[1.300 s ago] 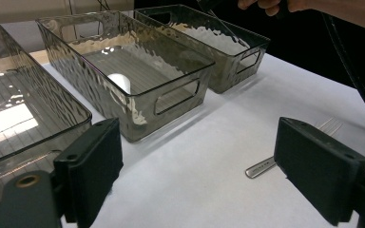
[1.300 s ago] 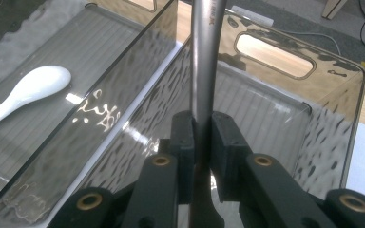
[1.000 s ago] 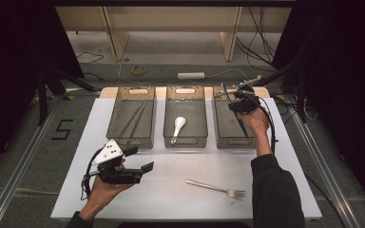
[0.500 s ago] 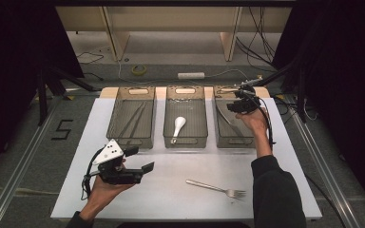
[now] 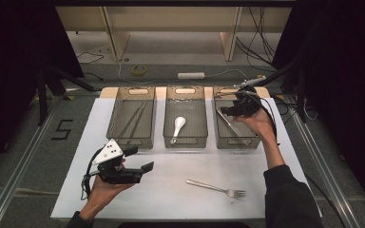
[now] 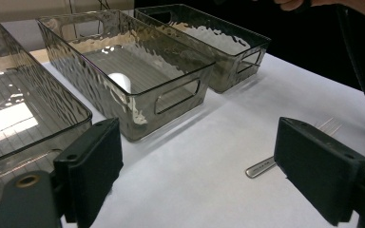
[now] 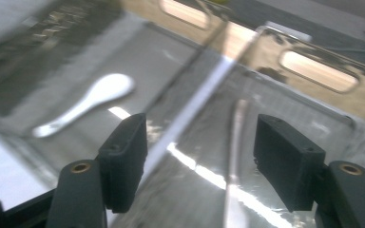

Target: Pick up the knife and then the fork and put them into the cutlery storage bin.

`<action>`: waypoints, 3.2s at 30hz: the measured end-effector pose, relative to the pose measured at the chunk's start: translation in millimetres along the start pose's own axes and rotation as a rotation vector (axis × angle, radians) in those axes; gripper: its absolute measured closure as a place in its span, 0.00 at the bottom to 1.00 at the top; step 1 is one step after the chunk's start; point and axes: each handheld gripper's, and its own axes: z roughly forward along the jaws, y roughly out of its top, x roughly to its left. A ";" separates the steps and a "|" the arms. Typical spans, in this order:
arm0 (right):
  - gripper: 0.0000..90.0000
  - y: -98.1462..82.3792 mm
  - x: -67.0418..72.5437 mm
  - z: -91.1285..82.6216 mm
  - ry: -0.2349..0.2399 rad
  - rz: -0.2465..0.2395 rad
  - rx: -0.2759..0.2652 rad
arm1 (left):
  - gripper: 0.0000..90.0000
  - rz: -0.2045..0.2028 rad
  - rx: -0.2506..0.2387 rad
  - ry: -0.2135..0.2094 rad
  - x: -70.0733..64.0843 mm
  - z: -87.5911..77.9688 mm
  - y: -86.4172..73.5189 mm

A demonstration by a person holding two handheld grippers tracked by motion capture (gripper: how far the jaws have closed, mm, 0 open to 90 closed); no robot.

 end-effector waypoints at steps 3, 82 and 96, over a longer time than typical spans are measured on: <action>0.39 -1.2 11.9 -12.3 0.037 -0.042 -0.015 | 0.18 -0.003 -0.004 0.000 0.0 -0.2 0.1; 0.66 -131.2 136.6 -1.6 0.273 -0.482 0.508 | 0.18 -0.007 -0.018 -0.002 2.1 -2.5 0.0; 0.82 -137.1 141.2 5.0 0.258 -0.511 0.568 | 0.18 0.000 -0.016 -0.002 1.4 -2.5 0.2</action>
